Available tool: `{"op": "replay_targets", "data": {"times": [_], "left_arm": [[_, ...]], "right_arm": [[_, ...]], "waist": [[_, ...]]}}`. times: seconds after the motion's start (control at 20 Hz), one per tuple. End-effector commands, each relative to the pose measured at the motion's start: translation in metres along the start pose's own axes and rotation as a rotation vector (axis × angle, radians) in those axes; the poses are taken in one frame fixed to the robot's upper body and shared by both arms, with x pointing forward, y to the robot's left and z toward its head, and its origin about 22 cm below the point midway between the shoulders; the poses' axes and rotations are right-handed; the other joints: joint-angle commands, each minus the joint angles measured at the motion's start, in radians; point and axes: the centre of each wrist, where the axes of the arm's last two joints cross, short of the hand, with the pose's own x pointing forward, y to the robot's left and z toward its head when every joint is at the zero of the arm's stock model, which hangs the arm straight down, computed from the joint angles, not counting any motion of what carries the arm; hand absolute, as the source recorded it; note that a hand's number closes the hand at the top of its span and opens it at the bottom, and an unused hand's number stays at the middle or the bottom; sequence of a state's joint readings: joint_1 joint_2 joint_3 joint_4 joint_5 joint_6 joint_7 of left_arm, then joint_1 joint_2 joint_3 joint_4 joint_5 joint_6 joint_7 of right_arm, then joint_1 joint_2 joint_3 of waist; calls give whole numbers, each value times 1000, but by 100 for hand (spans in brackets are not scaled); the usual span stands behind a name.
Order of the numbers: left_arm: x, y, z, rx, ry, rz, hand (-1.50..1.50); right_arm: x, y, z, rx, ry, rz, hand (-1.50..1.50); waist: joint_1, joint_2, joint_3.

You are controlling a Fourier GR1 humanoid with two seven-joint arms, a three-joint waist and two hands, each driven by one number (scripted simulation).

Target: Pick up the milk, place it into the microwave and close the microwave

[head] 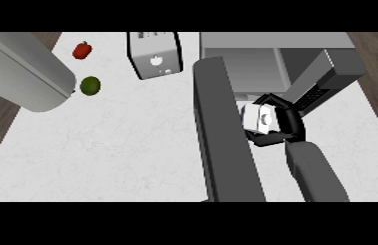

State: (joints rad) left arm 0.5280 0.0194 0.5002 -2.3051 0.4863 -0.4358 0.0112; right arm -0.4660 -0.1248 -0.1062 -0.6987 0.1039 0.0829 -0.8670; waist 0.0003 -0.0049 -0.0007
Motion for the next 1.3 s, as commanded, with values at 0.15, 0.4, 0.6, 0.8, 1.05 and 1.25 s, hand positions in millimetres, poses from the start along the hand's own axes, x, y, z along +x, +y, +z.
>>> {"op": "replay_targets", "data": {"times": [0.15, 0.4, 0.6, 0.8, 1.05, 1.25], "left_arm": [[0, 12, -3, -12, 0, 5, -150], [-7, 11, -4, 5, -5, 14, -150], [-7, 27, 4, -33, 1, 0, -150], [-15, 11, -11, -26, -4, 13, -150], [-27, 12, -19, -61, -4, 18, -150], [-14, 3, -22, -71, -40, 36, -150]], "right_arm": [[31, 27, -69, -21, -32, 73, 150], [36, 19, -95, 32, 1, 248, 150], [58, 33, -139, -19, 28, 298, 150], [45, 49, -134, -35, 69, 382, 150], [53, 19, -147, -105, 66, 458, 150], [60, 14, -157, -166, 58, 491, 150]], "waist": [[14, 6, 1], [26, 11, 1], [48, 13, 1], [50, 21, 2], [70, 34, 2], [94, 43, 4]]}}
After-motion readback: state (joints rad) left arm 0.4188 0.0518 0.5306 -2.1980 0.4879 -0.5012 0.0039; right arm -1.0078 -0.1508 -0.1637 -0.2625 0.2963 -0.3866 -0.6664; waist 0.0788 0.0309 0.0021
